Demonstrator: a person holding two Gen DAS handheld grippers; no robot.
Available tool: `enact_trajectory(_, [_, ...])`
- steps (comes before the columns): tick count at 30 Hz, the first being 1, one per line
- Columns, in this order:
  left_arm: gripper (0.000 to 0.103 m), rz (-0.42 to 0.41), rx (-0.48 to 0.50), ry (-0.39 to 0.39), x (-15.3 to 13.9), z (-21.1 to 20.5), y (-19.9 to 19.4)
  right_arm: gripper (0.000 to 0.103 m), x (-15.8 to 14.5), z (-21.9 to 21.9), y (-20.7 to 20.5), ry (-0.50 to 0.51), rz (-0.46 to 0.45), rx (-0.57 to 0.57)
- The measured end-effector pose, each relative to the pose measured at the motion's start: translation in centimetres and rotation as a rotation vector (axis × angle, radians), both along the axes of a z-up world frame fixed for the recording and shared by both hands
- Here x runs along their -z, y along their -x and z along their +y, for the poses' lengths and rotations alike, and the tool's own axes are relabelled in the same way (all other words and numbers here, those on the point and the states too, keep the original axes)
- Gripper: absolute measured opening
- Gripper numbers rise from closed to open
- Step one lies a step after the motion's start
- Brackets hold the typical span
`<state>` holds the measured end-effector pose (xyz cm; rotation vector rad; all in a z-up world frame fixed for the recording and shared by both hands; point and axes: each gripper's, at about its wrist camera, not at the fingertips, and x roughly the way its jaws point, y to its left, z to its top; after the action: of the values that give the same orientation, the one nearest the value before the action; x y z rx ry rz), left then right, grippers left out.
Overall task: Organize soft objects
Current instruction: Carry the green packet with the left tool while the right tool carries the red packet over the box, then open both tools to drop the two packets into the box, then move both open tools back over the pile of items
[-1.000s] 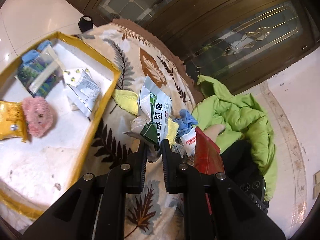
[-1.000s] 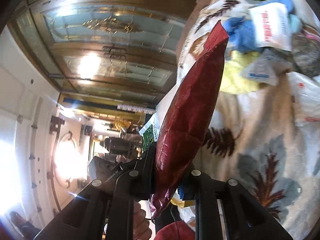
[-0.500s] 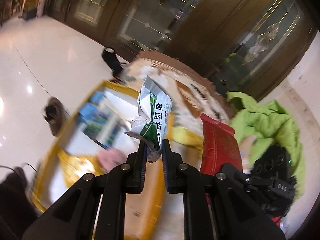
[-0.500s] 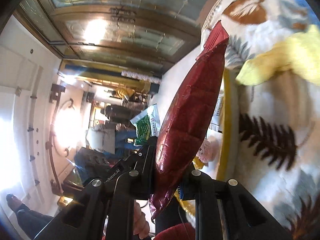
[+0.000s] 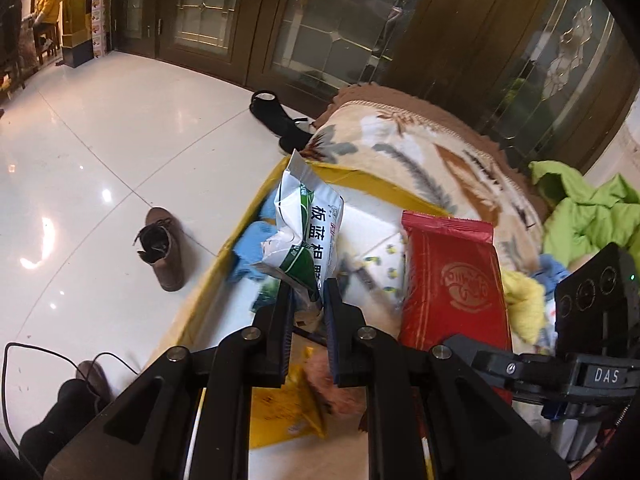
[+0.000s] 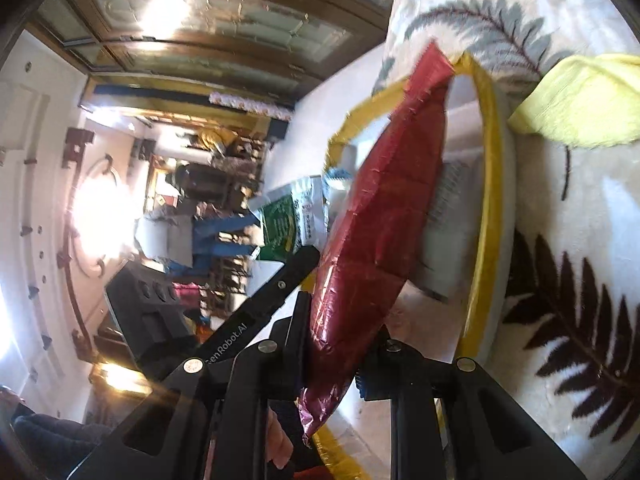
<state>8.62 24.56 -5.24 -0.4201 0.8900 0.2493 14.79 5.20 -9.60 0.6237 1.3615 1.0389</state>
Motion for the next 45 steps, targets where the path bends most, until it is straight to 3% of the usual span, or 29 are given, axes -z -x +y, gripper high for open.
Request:
enact_trajectory(4, [0.012, 0.023, -0.001, -0.036, 0.8, 0.2, -0.2, 0.026, -1.0, 1.1, 0.0, 0.087, -0.057, -0.013])
enact_trajectory(6, [0.012, 0.033, -0.004, -0.044, 1.1, 0.2, -0.3, 0.053, -1.6, 1.5, 0.3, 0.197, -0.1, 0.0])
enact_trajectory(12, [0.02, 0.039, -0.016, -0.082, 1.2, 0.0, -0.2, 0.062, -4.3, 2.4, 1.7, 0.322, -0.18, 0.005])
enact_trajectory(18, [0.045, 0.057, -0.024, -0.099, 1.3, -0.1, -0.1, 0.062, -6.3, 1.1, 3.0, 0.376, -0.257, 0.051])
enact_trajectory(22, [0.06, 0.045, -0.02, -0.161, 0.7, -1.0, 0.4, 0.064, -7.3, 0.3, 3.6, 0.391, -0.298, 0.061])
enact_trajectory(45, [0.063, -0.025, 0.027, -0.239, -3.2, -4.3, 1.7, 0.065, -7.4, -8.8, 5.4, 0.357, -0.253, 0.169])
